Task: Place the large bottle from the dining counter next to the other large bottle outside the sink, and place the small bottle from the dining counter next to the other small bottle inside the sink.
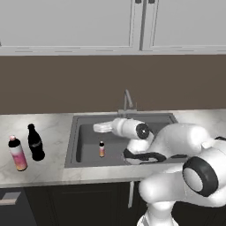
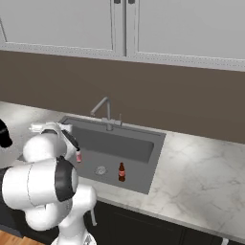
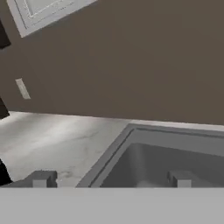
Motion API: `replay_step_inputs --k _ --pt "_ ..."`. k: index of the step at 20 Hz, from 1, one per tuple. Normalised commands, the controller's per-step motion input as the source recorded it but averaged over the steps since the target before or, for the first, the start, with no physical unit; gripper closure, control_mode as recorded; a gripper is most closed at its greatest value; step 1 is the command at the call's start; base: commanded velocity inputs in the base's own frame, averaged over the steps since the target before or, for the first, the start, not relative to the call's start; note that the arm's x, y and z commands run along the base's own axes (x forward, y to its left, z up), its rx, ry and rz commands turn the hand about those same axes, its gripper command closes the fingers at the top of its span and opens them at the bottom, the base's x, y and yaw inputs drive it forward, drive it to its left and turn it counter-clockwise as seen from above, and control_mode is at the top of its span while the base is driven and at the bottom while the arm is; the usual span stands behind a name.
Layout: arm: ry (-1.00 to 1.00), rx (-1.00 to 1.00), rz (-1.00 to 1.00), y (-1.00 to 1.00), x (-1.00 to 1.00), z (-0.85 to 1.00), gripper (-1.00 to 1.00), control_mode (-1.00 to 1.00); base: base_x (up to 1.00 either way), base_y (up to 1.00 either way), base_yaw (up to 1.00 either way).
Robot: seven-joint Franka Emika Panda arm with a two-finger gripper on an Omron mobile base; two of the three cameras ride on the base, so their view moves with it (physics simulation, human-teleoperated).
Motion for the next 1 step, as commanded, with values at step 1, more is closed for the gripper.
replay_step_inputs --k 1 --pt "0.02 0.06 0.00 0.00 0.00 1.00 -1.00 -1.00 0.00 0.00 0.00"
